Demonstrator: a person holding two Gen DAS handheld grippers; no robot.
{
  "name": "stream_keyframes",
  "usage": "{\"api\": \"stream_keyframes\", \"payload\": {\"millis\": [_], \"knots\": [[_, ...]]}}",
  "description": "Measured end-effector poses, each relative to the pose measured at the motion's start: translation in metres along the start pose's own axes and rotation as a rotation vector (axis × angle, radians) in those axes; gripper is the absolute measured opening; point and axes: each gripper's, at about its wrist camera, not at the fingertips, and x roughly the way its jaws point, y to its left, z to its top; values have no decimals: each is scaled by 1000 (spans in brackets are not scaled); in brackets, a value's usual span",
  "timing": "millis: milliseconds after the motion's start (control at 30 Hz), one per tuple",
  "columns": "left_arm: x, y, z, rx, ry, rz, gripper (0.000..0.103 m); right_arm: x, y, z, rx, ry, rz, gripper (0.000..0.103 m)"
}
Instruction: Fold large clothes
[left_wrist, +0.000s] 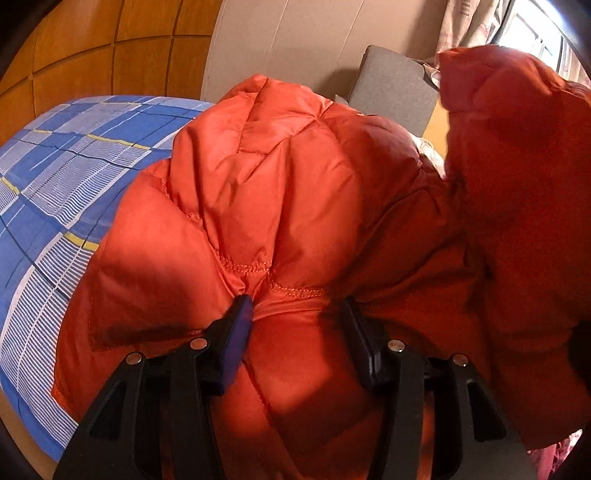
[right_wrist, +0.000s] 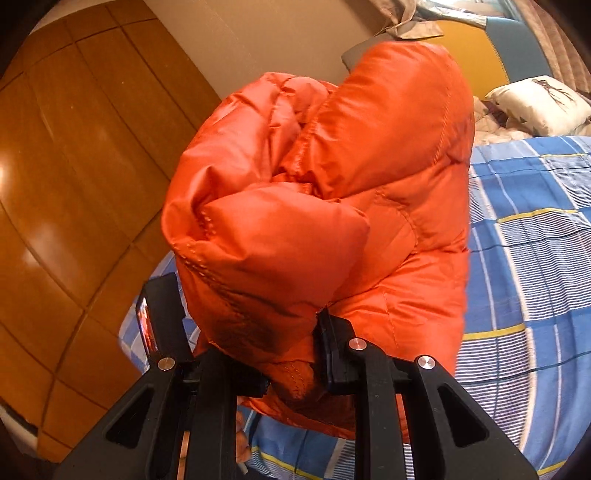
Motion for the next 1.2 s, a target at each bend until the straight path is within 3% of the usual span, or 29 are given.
{"api": "stream_keyframes", "payload": {"millis": [400, 933, 1200], "knots": [[-12, 28, 2, -111, 7, -85, 49, 10, 20, -11, 30, 23, 2, 20], [-43, 74, 7, -245, -28, -149, 46, 43, 46, -29, -54, 100, -27, 20], [-70, 88, 12, -287, -79, -186, 63, 52, 61, -42, -157, 137, -76, 20]]}}
